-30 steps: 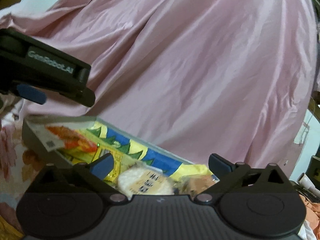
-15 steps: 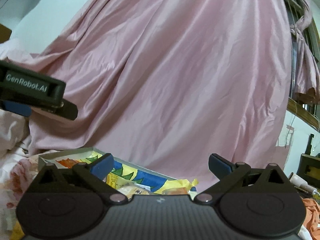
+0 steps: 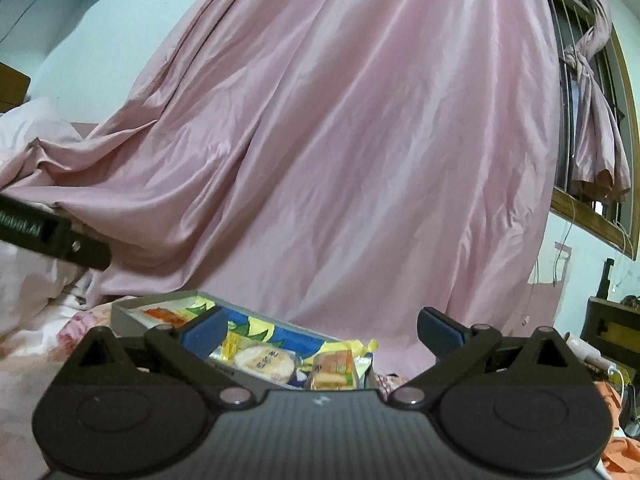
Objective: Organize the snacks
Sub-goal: 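Withdraw both tools from the tray toward the orange and gold pack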
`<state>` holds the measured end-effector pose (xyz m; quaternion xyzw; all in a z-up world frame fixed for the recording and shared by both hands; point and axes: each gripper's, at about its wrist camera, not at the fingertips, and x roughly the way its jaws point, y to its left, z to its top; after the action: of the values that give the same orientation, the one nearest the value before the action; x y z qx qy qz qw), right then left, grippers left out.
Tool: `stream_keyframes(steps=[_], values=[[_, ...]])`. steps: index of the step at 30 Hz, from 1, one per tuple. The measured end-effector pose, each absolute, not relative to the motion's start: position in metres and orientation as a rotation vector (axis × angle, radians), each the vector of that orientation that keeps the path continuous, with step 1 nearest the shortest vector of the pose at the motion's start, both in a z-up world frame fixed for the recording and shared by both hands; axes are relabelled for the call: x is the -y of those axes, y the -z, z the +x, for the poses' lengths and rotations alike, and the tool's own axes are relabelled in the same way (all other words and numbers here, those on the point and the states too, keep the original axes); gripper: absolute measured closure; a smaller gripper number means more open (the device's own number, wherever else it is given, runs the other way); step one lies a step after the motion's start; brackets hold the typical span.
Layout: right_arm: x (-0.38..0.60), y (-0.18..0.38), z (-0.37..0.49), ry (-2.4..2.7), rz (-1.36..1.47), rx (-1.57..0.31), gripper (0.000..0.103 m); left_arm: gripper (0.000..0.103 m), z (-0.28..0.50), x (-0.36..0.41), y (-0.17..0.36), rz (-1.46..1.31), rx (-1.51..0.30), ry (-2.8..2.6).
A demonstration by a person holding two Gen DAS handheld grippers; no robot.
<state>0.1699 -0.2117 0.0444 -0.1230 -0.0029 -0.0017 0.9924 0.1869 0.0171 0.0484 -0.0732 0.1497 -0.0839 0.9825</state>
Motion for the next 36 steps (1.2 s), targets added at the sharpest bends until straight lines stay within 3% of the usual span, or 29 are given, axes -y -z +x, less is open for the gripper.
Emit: stream_keyframes(steps=[17,36], values=[[0.217,-0.026,0.113,-0.045,-0.170,-0.193,0.000,0.001,0.133,-0.021,-0.015,-0.152,-0.477,0.199],[0.221,0.007,0.121,-0.055,-0.116,-0.541,0.000,0.001,0.132,-0.031,0.016,-0.138,-0.750,0.118]])
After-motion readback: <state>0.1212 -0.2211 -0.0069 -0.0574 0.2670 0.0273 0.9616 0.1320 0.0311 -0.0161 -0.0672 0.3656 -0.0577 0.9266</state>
